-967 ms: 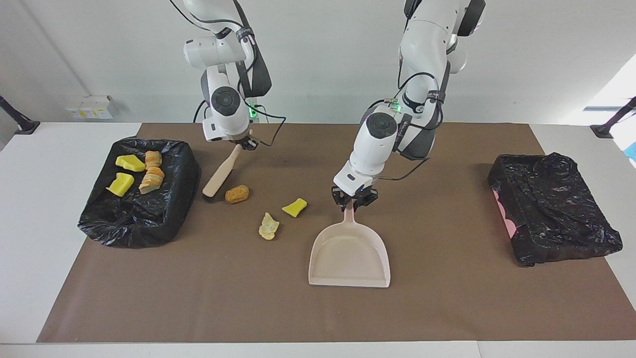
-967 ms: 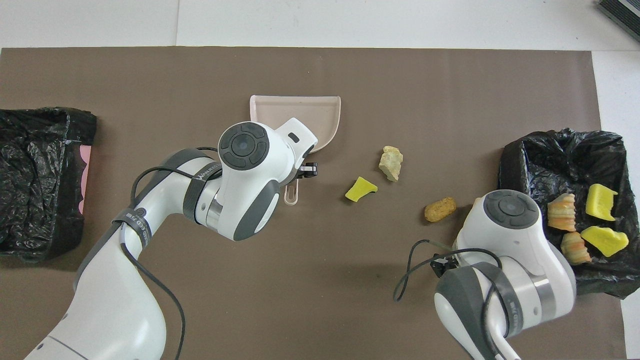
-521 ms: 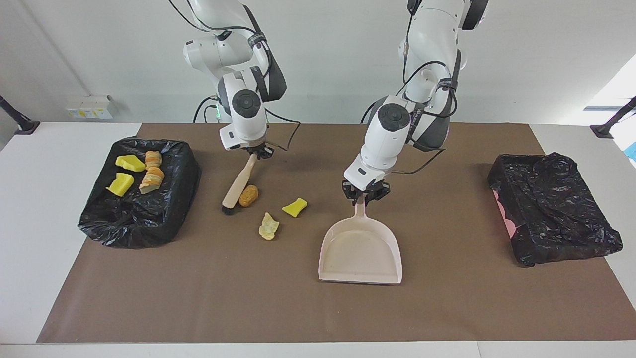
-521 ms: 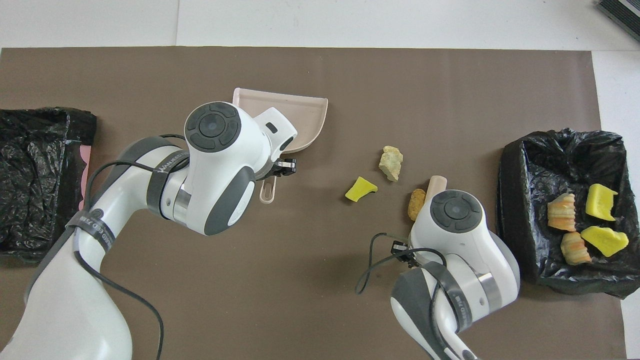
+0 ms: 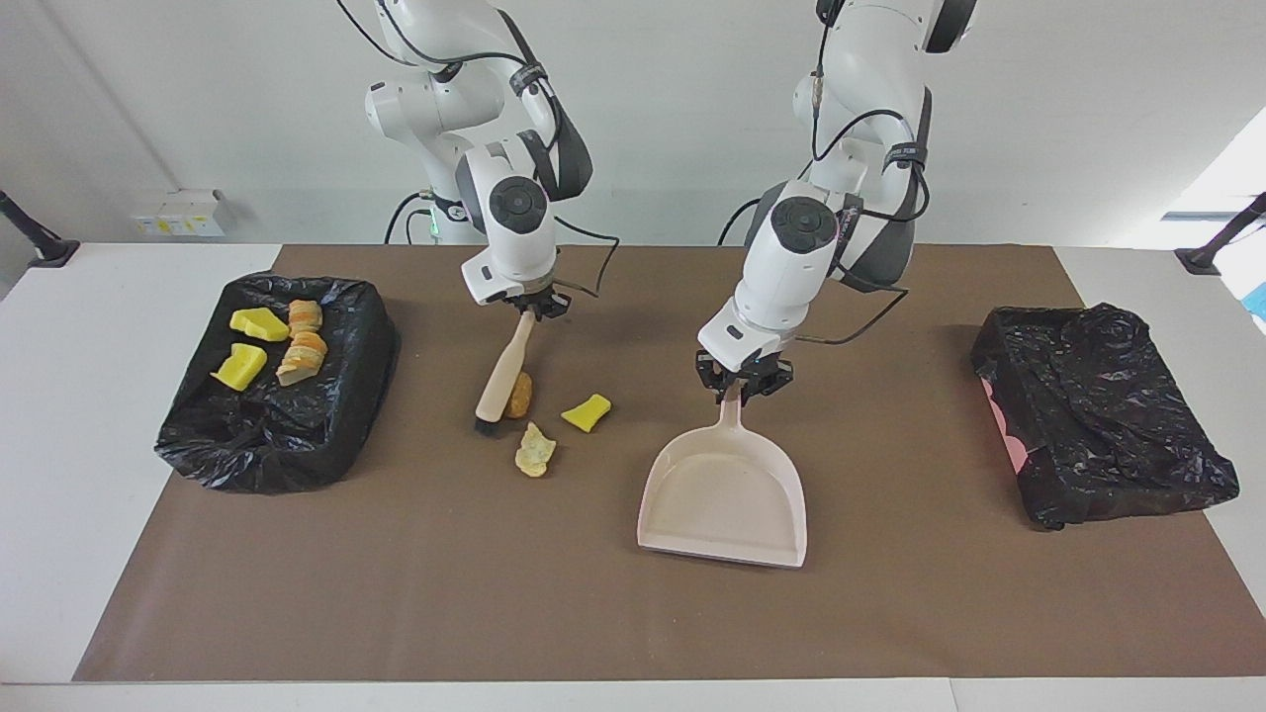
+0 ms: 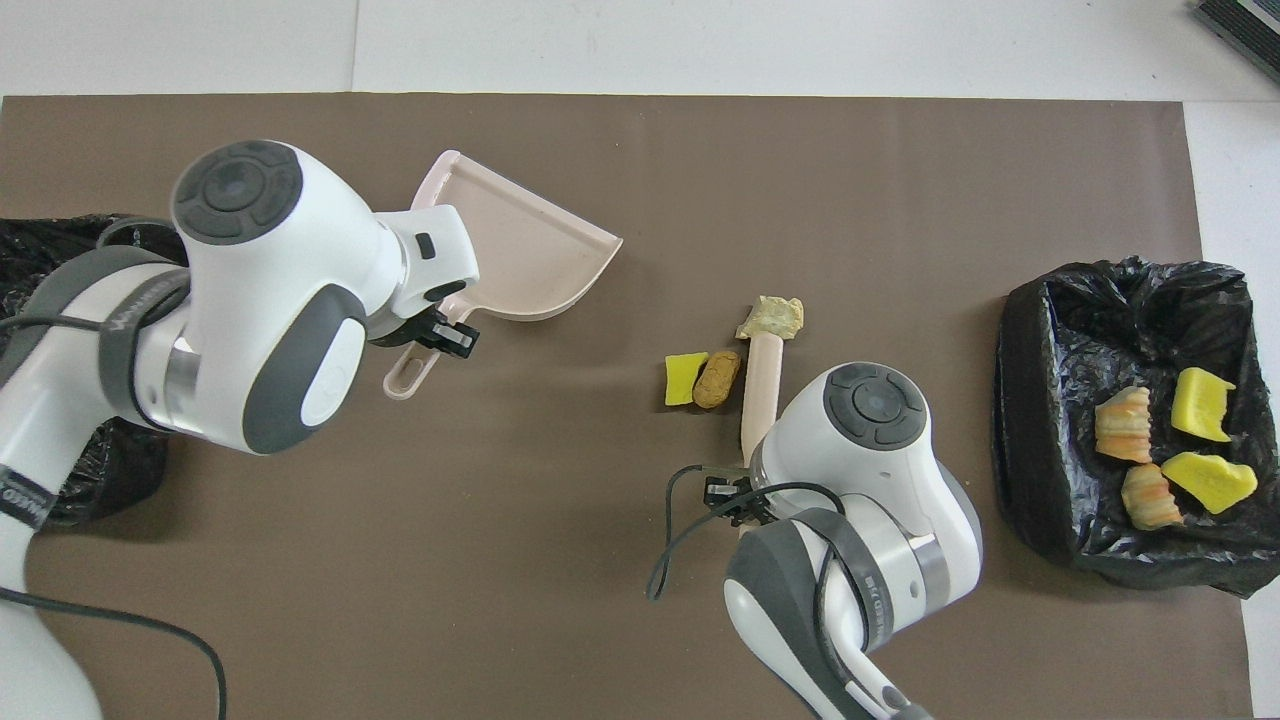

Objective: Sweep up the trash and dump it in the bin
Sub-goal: 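Lower the dustpan with the left gripper while the right gripper brushes trash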

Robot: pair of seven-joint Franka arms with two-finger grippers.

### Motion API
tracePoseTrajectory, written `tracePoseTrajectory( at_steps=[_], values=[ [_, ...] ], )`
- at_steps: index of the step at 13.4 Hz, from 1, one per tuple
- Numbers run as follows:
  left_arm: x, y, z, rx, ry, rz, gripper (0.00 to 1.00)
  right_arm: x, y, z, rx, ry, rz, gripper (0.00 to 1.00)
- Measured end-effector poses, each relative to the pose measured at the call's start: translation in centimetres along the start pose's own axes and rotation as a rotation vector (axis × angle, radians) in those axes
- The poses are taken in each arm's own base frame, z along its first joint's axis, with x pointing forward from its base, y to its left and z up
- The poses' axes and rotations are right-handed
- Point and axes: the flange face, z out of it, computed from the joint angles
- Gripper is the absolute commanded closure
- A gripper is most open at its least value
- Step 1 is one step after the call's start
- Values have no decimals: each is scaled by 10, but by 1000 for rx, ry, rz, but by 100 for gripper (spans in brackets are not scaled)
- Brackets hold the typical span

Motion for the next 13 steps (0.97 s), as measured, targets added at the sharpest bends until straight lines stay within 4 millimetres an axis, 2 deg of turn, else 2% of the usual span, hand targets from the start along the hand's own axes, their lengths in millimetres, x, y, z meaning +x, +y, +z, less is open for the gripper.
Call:
tracePoseTrajectory(
  at_steps=[2,3,5,7,9,13],
  values=[
    [-25,-25,-21,-17,-46,137,100,8,-18,-20,16,5,-20,100],
    [-34,-33,-25,-28,-69,194,100,12,-23,-29,22,7,-22,100],
    [-41,-36,-21,-43,-90,290,100,19,-17,-43,1,0,-25,100],
    [-50,-36,-7,-61,-118,374,100,34,6,-59,-91,34,-26,100],
    [-62,-34,4,-60,-123,456,100,52,35,-64,-138,48,-41,100],
    [-72,-36,11,-24,-62,602,100,87,96,-55,-179,40,-90,100]
  ],
)
